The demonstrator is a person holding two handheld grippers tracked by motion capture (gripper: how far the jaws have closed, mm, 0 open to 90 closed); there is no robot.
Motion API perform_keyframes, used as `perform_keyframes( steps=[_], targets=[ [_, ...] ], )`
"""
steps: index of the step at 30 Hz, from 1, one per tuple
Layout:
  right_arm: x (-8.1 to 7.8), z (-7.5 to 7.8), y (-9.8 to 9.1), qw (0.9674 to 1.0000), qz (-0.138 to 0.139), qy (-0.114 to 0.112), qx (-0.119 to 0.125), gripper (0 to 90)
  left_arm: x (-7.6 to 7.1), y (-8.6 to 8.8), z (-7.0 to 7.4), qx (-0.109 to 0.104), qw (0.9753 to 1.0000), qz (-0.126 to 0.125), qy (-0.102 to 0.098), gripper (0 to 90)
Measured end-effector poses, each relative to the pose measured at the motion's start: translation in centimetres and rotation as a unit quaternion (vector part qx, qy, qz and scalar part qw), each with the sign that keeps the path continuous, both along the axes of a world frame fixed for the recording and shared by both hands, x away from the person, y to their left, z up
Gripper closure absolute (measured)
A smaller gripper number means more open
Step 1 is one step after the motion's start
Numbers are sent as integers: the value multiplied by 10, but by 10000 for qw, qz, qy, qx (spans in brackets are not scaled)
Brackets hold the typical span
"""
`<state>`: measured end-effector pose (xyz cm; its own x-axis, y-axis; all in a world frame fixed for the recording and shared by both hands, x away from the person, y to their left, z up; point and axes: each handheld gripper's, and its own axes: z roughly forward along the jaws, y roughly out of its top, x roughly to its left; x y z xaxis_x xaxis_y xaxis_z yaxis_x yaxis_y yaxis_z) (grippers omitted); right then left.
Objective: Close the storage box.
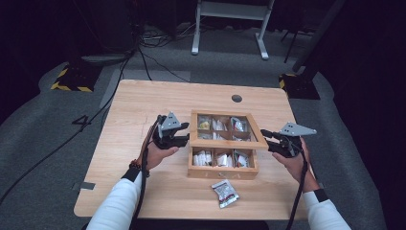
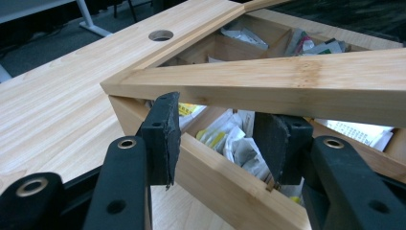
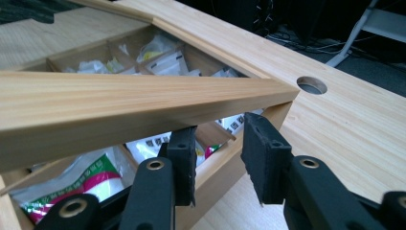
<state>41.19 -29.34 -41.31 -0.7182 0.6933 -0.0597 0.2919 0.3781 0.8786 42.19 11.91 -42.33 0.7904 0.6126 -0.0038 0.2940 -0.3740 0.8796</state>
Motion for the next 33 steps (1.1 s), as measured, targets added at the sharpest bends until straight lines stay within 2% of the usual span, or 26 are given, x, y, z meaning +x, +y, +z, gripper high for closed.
perform_keyframes(
  steps=[7,11,16,33],
  targets=[
    [-5,-1,-1,10000,26,12,-5,657,-5,0,-1,6,10000,-50,34,527],
    [-9,-3,-1,10000,20,-8,-50,657,-9,-3,-2,162,9998,-88,-12,520],
    [-13,-4,-2,10000,54,-7,-35,658,-12,-3,-2,221,9997,-115,-52,519],
    [-33,-6,-2,9996,257,-17,-154,654,-27,1,-4,272,9993,-247,12,511]
  ],
)
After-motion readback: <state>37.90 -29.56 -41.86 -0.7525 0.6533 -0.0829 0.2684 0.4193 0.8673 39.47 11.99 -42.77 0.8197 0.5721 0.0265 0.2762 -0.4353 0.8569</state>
